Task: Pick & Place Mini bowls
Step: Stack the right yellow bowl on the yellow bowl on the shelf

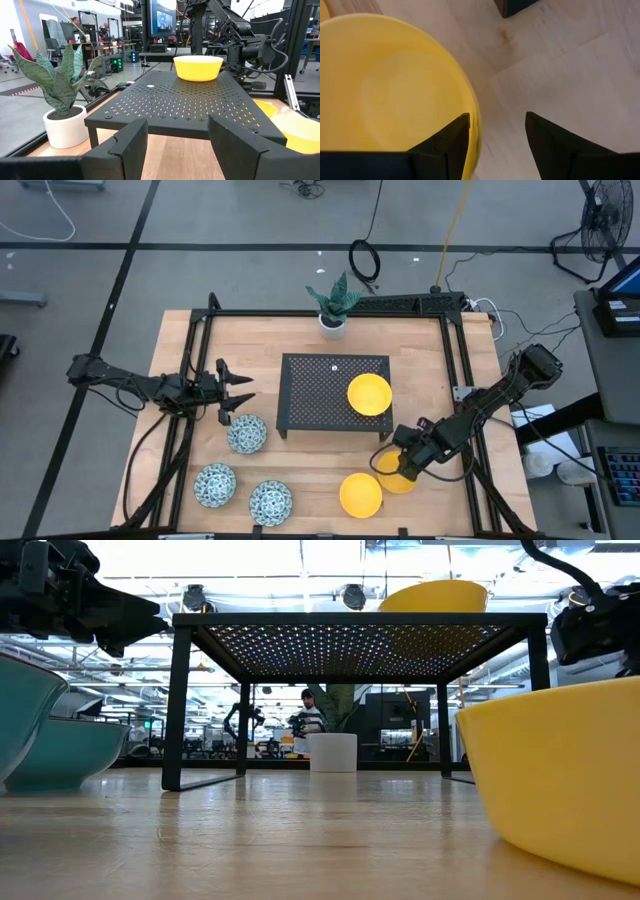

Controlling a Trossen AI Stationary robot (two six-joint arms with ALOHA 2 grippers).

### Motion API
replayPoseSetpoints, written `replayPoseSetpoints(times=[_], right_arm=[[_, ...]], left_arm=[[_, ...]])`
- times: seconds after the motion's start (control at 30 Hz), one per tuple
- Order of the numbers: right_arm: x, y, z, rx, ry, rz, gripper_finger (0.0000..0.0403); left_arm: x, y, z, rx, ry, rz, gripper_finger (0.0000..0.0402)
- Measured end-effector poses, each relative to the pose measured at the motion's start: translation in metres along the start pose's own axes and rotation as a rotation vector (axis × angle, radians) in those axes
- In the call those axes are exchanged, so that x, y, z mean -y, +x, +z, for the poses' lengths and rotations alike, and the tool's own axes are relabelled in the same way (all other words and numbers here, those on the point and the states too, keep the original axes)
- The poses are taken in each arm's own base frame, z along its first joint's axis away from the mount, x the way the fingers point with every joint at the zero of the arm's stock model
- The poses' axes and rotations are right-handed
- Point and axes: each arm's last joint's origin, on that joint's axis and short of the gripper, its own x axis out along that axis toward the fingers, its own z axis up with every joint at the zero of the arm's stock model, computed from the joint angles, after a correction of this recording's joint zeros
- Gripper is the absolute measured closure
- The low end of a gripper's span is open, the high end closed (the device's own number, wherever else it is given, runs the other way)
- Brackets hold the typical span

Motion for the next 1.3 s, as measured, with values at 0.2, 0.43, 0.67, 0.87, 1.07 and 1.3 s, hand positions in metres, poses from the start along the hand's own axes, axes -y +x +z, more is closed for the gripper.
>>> replayPoseSetpoints(times=[0.2,0.43,0.67,0.87,1.07,1.3], right_arm=[[-0.0003,0.0,-0.0003,-0.001,-0.109,0.003,0.0222],[-0.0041,-0.0001,0.0013,0.022,-0.301,0.039,0.0222],[-0.0054,-0.0002,0.0019,0.035,-0.435,0.049,0.0222],[-0.0062,-0.0003,0.0022,0.036,-0.33,0.058,0.0222],[-0.0059,-0.0002,0.0026,0.005,-0.034,0.071,0.0222],[-0.0002,0.0,-0.0011,-0.05,0.041,0.018,0.0222]], left_arm=[[0.0,0.0,0.0,0.0,0.0,0.0,0.019],[0.0,0.0,0.0,0.0,0.0,0.0,0.019],[0.0,0.0,0.0,0.0,0.0,0.0,0.019],[0.0,0.0,0.0,0.0,0.0,0.0,0.019],[0.0,0.0,0.0,0.0,0.0,0.0,0.019],[0.0,0.0,0.0,0.0,0.0,0.0,0.019]])
